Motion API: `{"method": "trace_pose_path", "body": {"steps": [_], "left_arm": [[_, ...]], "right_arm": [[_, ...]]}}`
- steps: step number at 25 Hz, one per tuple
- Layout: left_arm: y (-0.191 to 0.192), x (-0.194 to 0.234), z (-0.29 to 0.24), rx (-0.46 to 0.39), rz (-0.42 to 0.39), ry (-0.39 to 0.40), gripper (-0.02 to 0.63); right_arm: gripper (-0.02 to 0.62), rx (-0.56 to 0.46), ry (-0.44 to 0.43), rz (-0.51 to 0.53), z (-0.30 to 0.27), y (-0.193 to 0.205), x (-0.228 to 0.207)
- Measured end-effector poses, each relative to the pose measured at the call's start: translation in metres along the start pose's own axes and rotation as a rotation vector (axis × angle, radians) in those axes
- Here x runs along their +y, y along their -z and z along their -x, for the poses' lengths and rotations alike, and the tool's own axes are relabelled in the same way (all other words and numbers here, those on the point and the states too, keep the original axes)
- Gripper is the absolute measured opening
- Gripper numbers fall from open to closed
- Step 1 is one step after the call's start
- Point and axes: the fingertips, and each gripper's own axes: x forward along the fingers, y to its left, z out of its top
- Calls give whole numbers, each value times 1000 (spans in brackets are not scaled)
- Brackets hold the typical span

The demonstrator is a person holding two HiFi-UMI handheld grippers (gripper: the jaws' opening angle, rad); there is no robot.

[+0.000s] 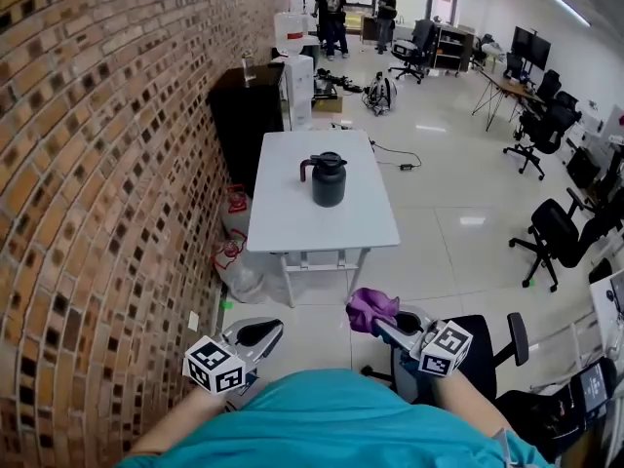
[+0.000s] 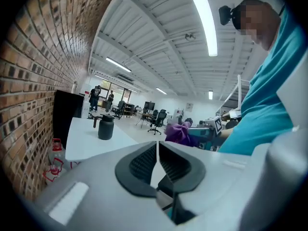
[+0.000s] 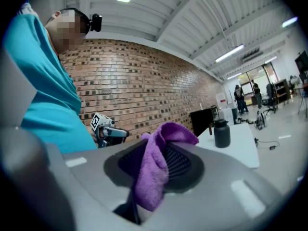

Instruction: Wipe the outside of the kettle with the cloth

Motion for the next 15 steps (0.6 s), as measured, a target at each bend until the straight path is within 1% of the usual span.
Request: {"method": "trace_pose_path", "body": {"steps": [3,7,15], "left_arm": [[6,1,5,21,8,9,14],[6,3,12,30,-23,16,14],[4,18,14,21,-4,19,14]], "right_arm": [[91,-6,31,-5,1,8,4],[91,9,41,-11,-1,18,10],[89,21,17,20,-19,13,17]]}}
